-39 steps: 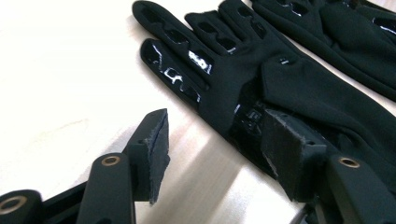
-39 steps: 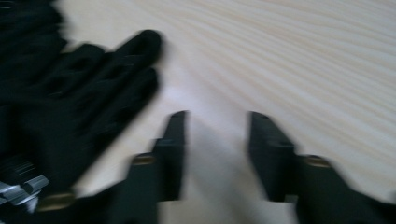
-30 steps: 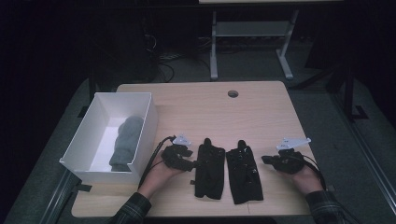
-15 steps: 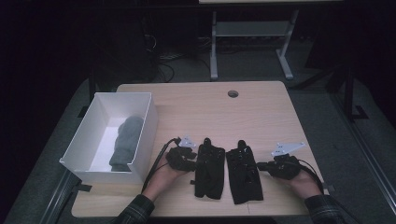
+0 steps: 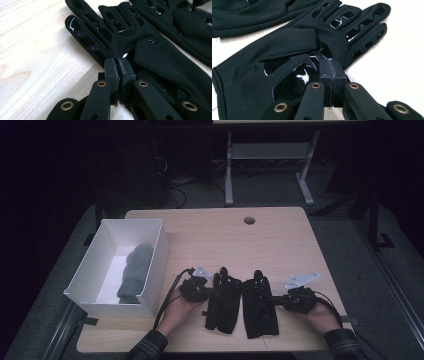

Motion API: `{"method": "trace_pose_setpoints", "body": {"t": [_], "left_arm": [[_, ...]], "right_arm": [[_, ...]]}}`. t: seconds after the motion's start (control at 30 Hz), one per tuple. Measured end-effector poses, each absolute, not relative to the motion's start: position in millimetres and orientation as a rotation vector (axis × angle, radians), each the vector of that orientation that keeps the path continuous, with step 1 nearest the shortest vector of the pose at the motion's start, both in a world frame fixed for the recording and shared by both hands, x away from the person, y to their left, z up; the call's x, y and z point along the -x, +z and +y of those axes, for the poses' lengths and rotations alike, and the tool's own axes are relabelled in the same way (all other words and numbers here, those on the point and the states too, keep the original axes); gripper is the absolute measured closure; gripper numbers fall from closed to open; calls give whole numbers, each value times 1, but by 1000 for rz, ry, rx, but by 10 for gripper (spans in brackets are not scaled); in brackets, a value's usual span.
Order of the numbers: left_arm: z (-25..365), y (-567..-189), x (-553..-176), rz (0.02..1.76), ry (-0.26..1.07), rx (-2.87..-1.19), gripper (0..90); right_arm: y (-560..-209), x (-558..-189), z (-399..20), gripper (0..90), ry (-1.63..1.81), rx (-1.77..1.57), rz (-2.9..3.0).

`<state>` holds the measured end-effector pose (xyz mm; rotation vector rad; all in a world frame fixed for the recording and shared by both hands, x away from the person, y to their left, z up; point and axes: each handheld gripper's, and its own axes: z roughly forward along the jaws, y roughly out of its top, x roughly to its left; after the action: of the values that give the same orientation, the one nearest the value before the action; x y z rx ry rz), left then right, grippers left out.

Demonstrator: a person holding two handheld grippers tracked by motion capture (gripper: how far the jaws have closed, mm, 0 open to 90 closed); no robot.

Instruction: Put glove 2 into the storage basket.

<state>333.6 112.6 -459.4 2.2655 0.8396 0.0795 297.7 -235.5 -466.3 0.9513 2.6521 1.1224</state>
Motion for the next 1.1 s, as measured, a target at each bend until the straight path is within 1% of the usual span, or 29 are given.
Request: {"method": "trace_pose_setpoints", "body": {"t": [0.27, 0.43, 0.63, 0.87, 1.1], "left_arm": [[129, -445, -335, 849, -63, -2118, 872], [136, -437, -333, 841, -106, -2088, 873], [133, -436, -332, 816, -167, -2074, 873], [132, -428, -334, 799, -180, -2031, 873], [139, -422, -341, 794, -171, -2013, 873]], "right_arm": [[-466, -297, -227, 897, 1127, -932, 2667], [-466, -297, -223, 898, 1128, -928, 2673], [-466, -298, -220, 898, 1132, -923, 2681], [-466, -299, -212, 900, 1150, -909, 2696], [-467, -303, -195, 900, 1168, -872, 2714]]}}
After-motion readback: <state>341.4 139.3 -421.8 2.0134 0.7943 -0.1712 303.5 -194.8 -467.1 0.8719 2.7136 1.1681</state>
